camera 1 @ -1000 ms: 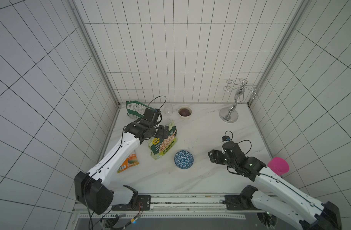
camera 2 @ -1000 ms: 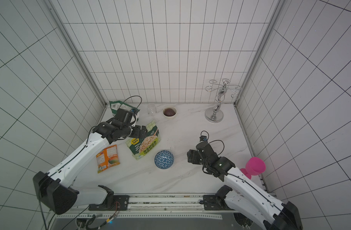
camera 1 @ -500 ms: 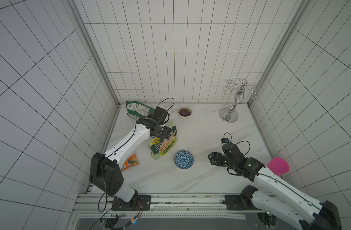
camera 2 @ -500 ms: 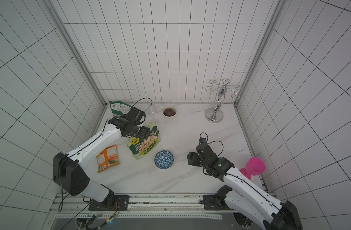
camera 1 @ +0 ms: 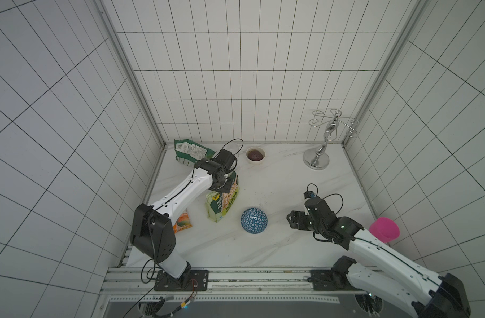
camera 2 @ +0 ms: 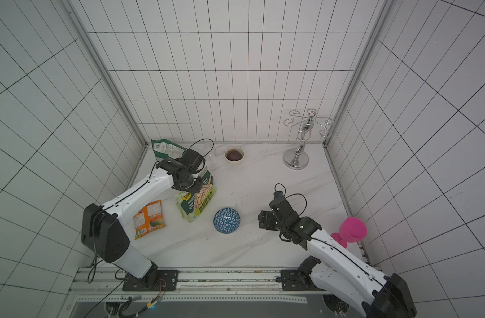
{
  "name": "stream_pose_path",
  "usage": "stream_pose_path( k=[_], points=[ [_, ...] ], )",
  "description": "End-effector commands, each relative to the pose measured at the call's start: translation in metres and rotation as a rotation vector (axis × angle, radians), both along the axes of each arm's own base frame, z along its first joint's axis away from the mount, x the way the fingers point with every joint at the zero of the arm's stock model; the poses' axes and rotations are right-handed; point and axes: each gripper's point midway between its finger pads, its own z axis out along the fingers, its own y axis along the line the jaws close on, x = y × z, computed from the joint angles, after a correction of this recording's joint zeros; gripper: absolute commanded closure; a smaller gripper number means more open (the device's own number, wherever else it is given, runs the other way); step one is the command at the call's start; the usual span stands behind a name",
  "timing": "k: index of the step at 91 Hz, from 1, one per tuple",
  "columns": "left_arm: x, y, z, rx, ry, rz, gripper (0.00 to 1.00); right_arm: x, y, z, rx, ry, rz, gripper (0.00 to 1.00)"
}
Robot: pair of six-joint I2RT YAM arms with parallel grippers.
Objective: Pour the oats into the breakfast bowl
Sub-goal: Pick up the oats bag from the center of the board, then place the oats bag at the center of the board.
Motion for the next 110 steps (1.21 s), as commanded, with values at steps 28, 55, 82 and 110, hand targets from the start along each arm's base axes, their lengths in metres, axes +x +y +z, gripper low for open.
stream_pose_path(
  k=[28,55,82,110],
  points=[
    [0.035,-0.018,0.144,-0.305,-0.408,0.125,1.0,0.001,-0.006,-0.005,0.003,0.004,-0.041,0.21],
    [0.012,-0.081,0.238,-0.705,-0.516,0.104,1.0,0.006,-0.036,0.022,-0.009,-0.101,-0.172,0.21],
    [0.005,-0.163,0.255,-0.958,-0.45,0.175,1.0,-0.005,-0.085,0.06,-0.013,-0.23,-0.326,0.22],
    [0.0,-0.251,0.186,-1.02,-0.207,0.33,1.0,-0.021,-0.118,0.092,0.005,-0.277,-0.427,0.21]
  ],
)
